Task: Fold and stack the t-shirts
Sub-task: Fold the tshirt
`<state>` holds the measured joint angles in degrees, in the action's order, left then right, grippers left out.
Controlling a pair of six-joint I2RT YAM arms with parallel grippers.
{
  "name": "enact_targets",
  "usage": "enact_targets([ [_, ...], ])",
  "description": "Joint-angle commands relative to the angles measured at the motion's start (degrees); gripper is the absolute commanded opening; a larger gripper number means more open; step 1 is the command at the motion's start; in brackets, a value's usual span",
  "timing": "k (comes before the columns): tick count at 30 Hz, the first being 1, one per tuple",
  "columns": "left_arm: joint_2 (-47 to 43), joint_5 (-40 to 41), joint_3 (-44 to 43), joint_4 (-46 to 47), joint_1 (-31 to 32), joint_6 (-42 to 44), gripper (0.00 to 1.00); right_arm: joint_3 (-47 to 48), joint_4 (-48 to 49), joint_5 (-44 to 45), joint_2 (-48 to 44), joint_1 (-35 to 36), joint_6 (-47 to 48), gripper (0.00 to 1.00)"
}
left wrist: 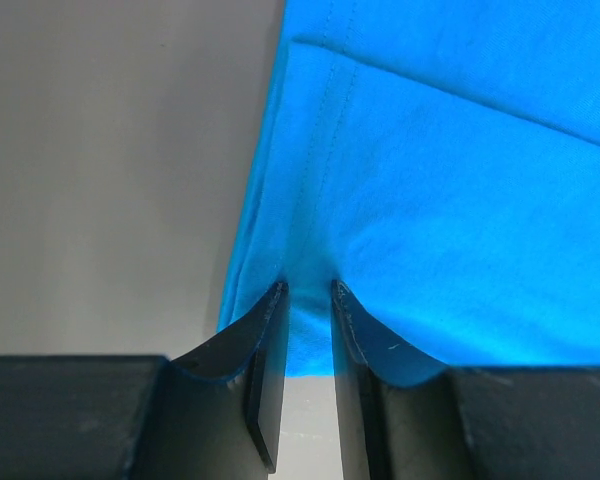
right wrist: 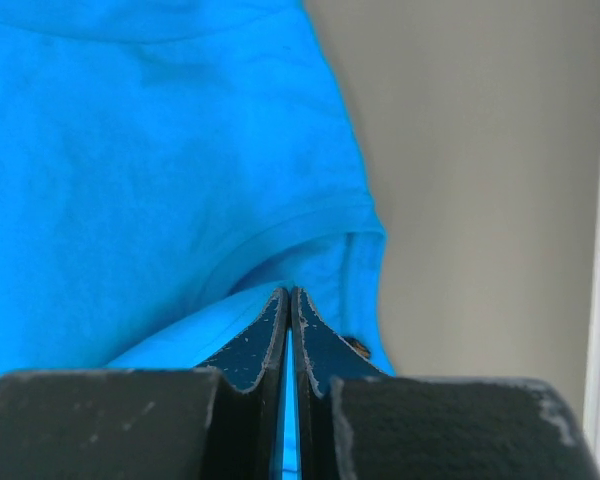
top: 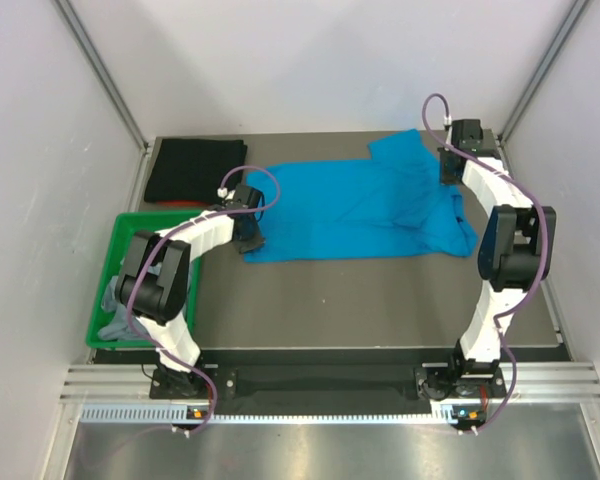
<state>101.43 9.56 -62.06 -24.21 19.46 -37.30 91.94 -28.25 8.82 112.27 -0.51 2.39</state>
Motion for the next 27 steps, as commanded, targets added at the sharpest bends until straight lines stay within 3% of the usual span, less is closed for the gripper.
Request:
enact_targets([
  [1, 1.1, 5.3, 0.0, -5.3, -1.1, 1.9, 0.29, 0.5, 3.9, -2.2, -1.5, 2.4, 1.9, 0.0],
  [6, 0.9, 5.5, 0.4, -5.4, -1.1, 1.7, 0.29, -0.7, 8.4, -2.1, -1.4, 3.6, 4.4, 0.0],
  [12, 0.6, 5.6, 1.5, -5.1, -1.1, 1.3, 0.29, -1.6, 12.6, 5.0, 0.1, 6.0, 9.6, 0.0],
  [27, 1.2, 7.1, 2.8, -5.0, -1.1, 1.6, 0.3, -3.4, 17.9, 4.9, 2.9, 6.8, 14.5, 0.0],
])
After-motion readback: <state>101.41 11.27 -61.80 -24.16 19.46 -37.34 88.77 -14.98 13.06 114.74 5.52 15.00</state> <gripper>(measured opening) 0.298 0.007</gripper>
